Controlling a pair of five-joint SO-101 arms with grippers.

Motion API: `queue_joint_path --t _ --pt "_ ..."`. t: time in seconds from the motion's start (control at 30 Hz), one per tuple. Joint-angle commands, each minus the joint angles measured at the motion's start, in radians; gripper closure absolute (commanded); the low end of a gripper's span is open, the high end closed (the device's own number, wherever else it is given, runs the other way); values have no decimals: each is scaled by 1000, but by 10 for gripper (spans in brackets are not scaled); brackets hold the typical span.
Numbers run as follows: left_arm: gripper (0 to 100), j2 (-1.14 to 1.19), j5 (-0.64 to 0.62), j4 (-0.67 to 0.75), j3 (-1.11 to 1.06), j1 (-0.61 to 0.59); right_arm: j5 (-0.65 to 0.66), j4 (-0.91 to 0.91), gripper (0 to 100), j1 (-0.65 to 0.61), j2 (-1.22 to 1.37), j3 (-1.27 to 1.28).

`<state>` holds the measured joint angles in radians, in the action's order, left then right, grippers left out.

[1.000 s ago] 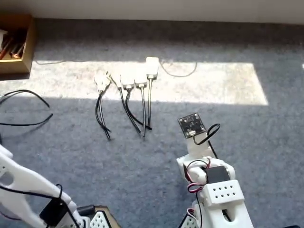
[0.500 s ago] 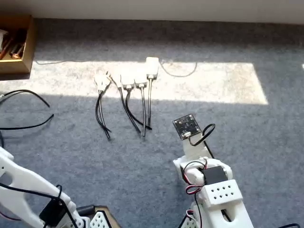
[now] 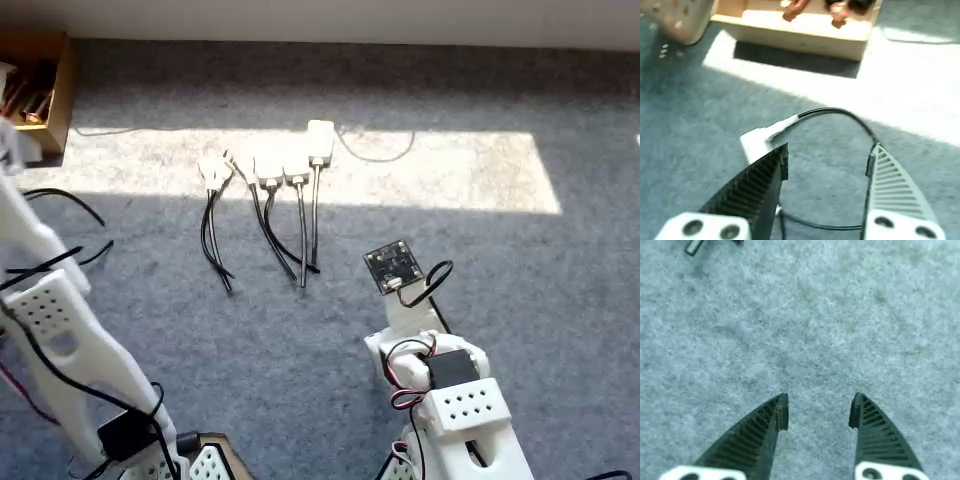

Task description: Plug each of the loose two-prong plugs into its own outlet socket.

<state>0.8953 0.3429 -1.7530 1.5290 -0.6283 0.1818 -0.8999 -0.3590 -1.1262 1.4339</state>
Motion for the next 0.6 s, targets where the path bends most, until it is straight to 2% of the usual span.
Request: queue_joint_path --t 0.0,0.07,0.13,0.27,0.4,0.57 --pt "754 -24 -66 -6 13 282 -9 12 793 -5 5 -4" --pt "754 15 -91 3 18 418 -9 12 793 -5 5 -4" --pt "739 65 -109 83 13 522 -9 12 793 -5 5 -4" --pt "638 223 -169 238 12 644 -8 12 793 -5 5 -4" --pt "608 363 -170 295 21 704 -8 12 793 -5 5 -4" --pt "621 386 -172 324 13 687 -6 10 793 -5 5 -4"
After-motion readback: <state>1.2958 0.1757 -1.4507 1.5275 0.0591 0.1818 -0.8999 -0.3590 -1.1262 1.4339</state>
